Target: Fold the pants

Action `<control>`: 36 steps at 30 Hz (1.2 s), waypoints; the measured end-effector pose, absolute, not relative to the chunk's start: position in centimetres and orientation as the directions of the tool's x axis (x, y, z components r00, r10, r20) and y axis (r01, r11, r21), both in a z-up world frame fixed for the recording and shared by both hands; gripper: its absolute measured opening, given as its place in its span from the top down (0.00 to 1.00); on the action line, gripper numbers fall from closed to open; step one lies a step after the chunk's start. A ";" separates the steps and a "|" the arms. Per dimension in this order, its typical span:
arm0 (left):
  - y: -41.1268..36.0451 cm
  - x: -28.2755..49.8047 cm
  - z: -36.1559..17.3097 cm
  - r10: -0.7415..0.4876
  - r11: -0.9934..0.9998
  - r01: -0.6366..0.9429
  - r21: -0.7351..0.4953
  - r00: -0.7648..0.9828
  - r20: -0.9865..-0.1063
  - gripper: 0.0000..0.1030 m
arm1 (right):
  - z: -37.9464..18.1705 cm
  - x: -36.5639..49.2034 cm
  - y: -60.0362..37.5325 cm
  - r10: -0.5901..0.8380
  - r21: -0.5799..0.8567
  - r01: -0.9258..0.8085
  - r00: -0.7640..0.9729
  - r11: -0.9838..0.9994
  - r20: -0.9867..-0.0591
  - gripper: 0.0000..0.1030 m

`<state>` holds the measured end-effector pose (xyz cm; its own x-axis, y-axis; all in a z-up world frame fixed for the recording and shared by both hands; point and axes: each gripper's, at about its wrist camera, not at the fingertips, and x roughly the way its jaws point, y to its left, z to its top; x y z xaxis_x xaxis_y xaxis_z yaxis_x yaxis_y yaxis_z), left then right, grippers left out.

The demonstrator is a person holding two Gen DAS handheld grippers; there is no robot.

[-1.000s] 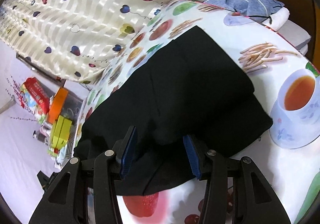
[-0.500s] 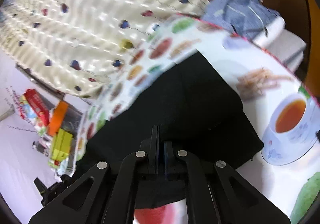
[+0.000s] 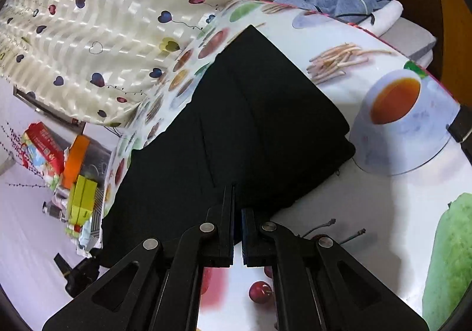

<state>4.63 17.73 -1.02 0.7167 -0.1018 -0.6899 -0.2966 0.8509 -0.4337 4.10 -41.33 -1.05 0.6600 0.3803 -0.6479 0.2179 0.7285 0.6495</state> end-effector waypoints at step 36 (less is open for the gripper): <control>17.2 13.2 -0.2 -0.026 0.979 -0.131 -0.156 0.679 -0.734 0.61 | 4.0 6.3 -35.7 0.253 0.397 0.026 0.731 0.918 -0.634 0.68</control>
